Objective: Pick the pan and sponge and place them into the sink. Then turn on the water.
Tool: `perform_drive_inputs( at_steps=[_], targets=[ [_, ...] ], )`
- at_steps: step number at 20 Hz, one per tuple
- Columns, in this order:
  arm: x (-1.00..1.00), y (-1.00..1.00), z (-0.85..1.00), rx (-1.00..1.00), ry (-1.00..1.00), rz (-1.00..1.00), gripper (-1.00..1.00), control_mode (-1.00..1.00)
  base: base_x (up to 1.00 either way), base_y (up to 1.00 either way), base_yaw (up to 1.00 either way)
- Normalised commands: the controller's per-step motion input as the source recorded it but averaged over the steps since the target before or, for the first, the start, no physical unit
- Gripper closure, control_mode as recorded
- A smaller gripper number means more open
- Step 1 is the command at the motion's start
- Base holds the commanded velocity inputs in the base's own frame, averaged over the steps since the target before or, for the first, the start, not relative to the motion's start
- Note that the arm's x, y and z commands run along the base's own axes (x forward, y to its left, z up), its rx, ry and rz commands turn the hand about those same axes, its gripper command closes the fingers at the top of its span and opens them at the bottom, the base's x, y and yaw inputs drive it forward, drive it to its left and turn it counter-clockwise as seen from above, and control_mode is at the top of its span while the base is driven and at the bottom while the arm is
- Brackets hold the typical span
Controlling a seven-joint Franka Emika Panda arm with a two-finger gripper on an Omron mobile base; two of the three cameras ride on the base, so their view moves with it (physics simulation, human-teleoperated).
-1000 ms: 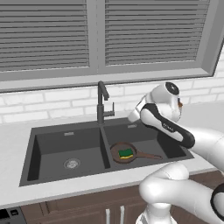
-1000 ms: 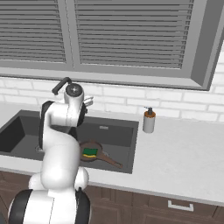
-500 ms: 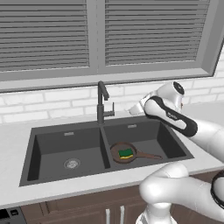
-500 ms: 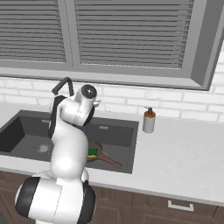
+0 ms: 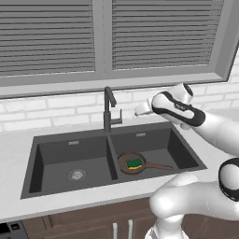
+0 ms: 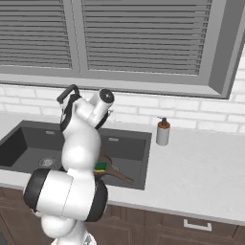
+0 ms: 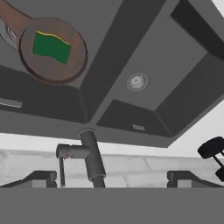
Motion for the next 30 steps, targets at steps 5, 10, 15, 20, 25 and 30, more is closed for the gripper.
perform_drive_inputs(
  at_steps=[5,10,15,20,25,30],
  targets=[
    [0.26,0.0,-0.12,0.09,0.1,0.0,-1.0,-1.0,0.0,0.0,0.0],
    [0.29,0.0,-0.33,0.03,0.01,0.0,-1.0,-1.0,0.0,0.0,0.0],
    [0.13,0.0,-0.51,0.01,-0.02,0.0,-1.0,-1.0,0.0,0.0,0.0],
    [0.11,0.0,-0.26,0.0,-0.1,0.0,-1.0,-1.0,0.0,0.0,0.0],
    [0.11,0.01,-0.2,0.0,-0.18,0.0,-1.0,-1.0,0.0,0.0,0.0],
    [0.04,0.0,-0.33,0.0,-0.18,0.0,-1.0,-1.0,0.0,0.0,0.0]
  ],
)
